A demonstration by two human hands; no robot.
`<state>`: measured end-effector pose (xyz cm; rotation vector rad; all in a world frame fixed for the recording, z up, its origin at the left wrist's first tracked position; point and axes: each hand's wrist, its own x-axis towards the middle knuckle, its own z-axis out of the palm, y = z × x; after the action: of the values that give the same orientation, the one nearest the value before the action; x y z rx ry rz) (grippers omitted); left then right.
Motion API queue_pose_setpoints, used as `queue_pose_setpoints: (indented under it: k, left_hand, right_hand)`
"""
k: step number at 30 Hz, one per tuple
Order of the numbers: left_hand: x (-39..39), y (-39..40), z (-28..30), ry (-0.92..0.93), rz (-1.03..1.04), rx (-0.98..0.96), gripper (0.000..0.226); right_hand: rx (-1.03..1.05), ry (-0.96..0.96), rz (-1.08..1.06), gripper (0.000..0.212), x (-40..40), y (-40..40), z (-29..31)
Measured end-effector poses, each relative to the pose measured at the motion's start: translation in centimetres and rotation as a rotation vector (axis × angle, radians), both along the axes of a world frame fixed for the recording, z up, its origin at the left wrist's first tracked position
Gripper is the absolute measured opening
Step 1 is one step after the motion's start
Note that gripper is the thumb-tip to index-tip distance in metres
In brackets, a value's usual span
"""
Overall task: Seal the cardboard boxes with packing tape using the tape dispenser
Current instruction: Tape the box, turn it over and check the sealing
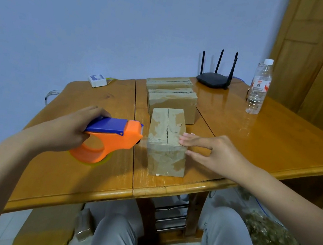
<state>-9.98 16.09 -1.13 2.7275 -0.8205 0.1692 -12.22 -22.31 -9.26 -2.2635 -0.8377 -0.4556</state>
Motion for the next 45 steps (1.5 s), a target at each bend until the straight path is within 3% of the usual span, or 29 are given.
queue_pose_setpoints:
  k: [14,30,39,45]
  left_hand:
    - [0.0,0.0,-0.1,-0.005,0.009,-0.037,0.066]
    - [-0.4,-0.4,-0.5,0.011,0.019,-0.051,0.065]
    - [-0.4,-0.2,-0.5,0.031,0.025,-0.062,0.066]
    - [-0.3,-0.5,-1.2,0.052,0.025,-0.062,0.066]
  right_hand:
    - [0.092,0.251,-0.022,0.033,-0.9,-0.2,0.9]
    - [0.073,0.215,-0.089,0.028,-1.2,0.5,1.6]
    - [-0.036,0.142,-0.121,0.030,-0.6,4.7,4.9]
    - [-0.271,0.205,-0.014,0.031,1.2,8.6,5.8]
